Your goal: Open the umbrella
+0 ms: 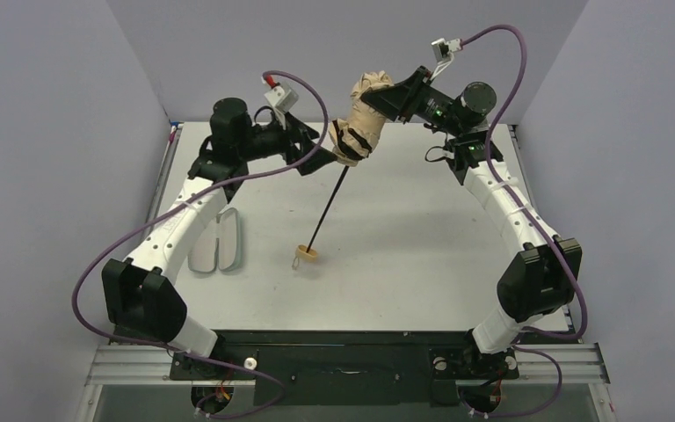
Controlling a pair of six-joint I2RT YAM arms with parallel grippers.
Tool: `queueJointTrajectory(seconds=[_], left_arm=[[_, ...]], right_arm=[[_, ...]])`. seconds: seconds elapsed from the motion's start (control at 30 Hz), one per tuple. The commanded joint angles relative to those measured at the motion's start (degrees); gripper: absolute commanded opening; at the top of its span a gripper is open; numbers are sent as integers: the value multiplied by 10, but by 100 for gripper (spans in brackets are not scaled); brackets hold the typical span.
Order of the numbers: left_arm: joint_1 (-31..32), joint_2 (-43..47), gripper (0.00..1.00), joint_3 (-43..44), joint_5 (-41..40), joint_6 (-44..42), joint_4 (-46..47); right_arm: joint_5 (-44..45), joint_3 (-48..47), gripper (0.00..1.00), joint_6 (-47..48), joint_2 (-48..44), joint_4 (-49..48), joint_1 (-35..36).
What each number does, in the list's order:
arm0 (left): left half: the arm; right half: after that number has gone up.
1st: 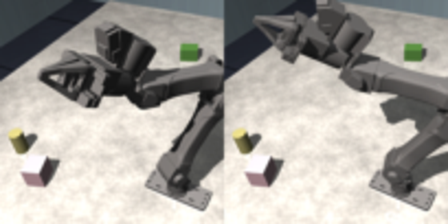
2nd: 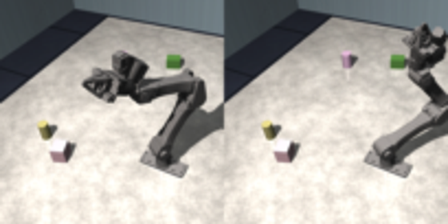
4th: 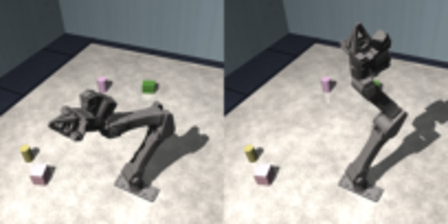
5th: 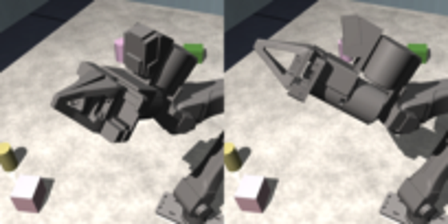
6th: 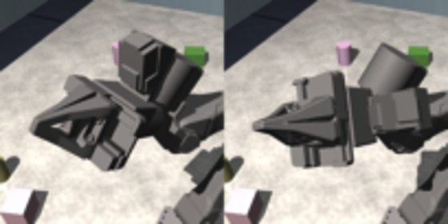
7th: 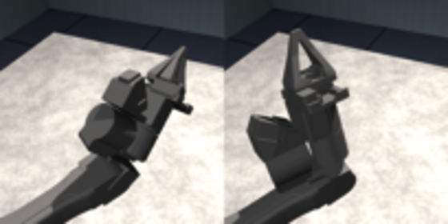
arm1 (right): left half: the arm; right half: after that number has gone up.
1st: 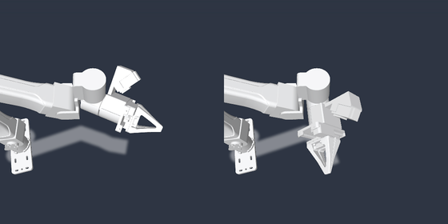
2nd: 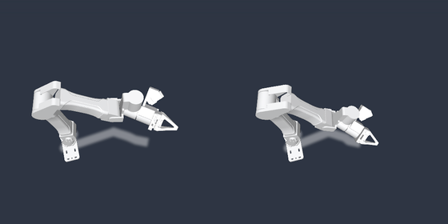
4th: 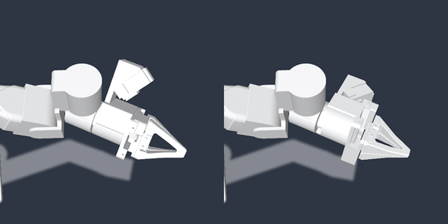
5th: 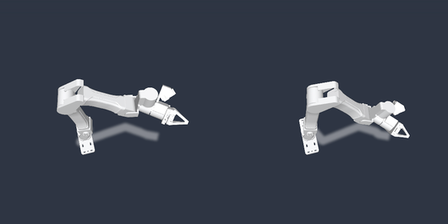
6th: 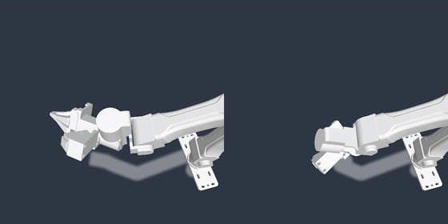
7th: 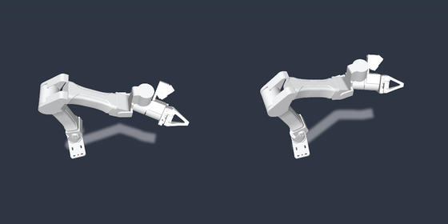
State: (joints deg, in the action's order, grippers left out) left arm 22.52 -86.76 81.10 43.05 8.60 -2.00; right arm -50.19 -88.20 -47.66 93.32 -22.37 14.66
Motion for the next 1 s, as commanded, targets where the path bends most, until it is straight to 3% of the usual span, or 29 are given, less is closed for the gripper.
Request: queueJointTrajectory(seconds=[0.0, 0.3, 0.43, 0.57, 0.6, 0.63, 0.67, 0.73, 0.8, 0.83, 0.87, 0.9, 0.97], left_arm=[[-50, 14, 97, 54, 99, 43, -10], [-18, -25, 97, 51, 173, 178, 176], [-8, -61, 94, 59, 193, 284, 297], [3, -77, 61, 63, 195, 336, 351], [5, -76, 44, 60, 190, 340, 356], [6, -74, 35, 57, 186, 341, 367], [6, -69, 16, 52, 174, 339, 370], [7, -54, 1, 43, 151, 328, 370], [10, -36, 0, 36, 124, 303, 351], [10, -24, 0, 33, 114, 294, 332], [10, -18, 0, 24, 91, 279, 326], [9, -6, 0, 20, 78, 259, 309], [10, 11, 0, 13, 38, 204, 262]], right_arm=[[-45, -48, 0, -67, -5, -164, 8], [-105, -89, 0, -104, 20, -263, 57], [-119, -104, 0, -100, 27, -285, 69], [-118, -118, 0, -94, 35, -285, 72], [-117, -121, 0, -91, 35, -284, 72], [-117, -121, 0, -87, 35, -283, 72], [-116, -119, 0, -85, 35, -278, 72], [-110, -109, 1, -79, 33, -268, 68], [-94, -95, 10, -80, 29, -260, 59], [-88, -91, 26, -85, 28, -255, 51], [-77, -86, 35, -86, 26, -241, 46], [-72, -85, 56, -83, 25, -232, 37], [-56, -84, 78, -57, 18, -176, 24]])
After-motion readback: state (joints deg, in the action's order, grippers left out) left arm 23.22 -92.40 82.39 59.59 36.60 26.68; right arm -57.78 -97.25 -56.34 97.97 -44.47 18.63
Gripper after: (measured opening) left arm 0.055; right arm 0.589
